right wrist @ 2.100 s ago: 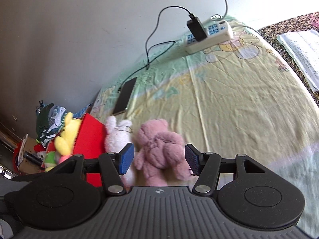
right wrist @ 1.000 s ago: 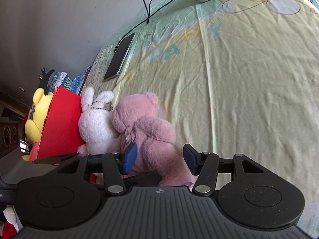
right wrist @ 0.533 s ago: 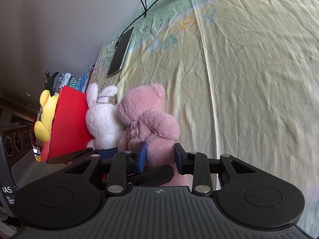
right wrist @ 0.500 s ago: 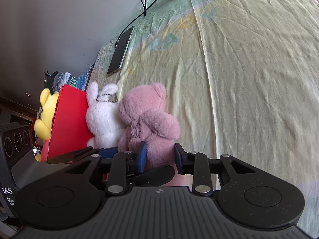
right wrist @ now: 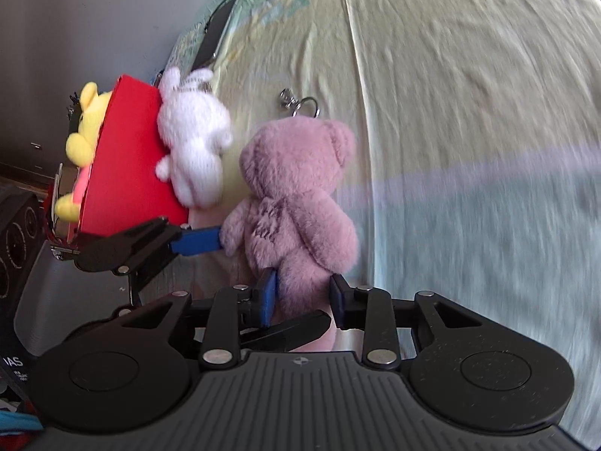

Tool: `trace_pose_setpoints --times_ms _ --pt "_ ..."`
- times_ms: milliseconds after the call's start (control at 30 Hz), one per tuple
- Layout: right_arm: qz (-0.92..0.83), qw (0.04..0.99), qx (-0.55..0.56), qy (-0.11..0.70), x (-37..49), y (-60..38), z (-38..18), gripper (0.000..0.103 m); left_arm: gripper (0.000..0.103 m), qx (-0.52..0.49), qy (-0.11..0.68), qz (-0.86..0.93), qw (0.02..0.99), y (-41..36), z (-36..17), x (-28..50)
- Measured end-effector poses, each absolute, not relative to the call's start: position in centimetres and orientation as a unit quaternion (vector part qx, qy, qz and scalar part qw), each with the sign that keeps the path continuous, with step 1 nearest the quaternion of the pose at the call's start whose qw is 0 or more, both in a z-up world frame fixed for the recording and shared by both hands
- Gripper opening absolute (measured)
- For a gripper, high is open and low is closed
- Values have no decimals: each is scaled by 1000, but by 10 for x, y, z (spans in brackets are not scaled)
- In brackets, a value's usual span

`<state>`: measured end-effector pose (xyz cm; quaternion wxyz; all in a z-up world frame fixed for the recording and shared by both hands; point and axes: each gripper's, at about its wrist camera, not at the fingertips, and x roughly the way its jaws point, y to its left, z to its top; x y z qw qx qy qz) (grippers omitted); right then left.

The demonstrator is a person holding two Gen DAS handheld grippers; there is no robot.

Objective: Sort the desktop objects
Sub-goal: 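Grasp the pink bear plush between both tools and lift it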

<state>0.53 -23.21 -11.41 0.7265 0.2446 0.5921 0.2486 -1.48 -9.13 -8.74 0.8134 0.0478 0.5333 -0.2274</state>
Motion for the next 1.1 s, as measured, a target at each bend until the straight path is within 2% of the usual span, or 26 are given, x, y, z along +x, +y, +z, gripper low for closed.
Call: trace_pose_setpoints --times_ms 133,333,467,700,1100 --pt "235 734 258 583 -1 -236 -111 38 94 40 538 -234 809 -86 -89 -19" --pt "202 761 273 553 2 -243 -107 52 94 -13 545 -208 812 -64 -88 -9" --pt "201 761 290 545 9 -241 -112 57 94 -5 533 -201 822 -68 -85 -6" --pt "244 751 282 545 20 -221 -110 45 94 -1 553 -202 808 -77 -101 -1" --pt "259 756 255 545 12 -211 -97 40 94 4 533 -198 823 -78 -90 -13"
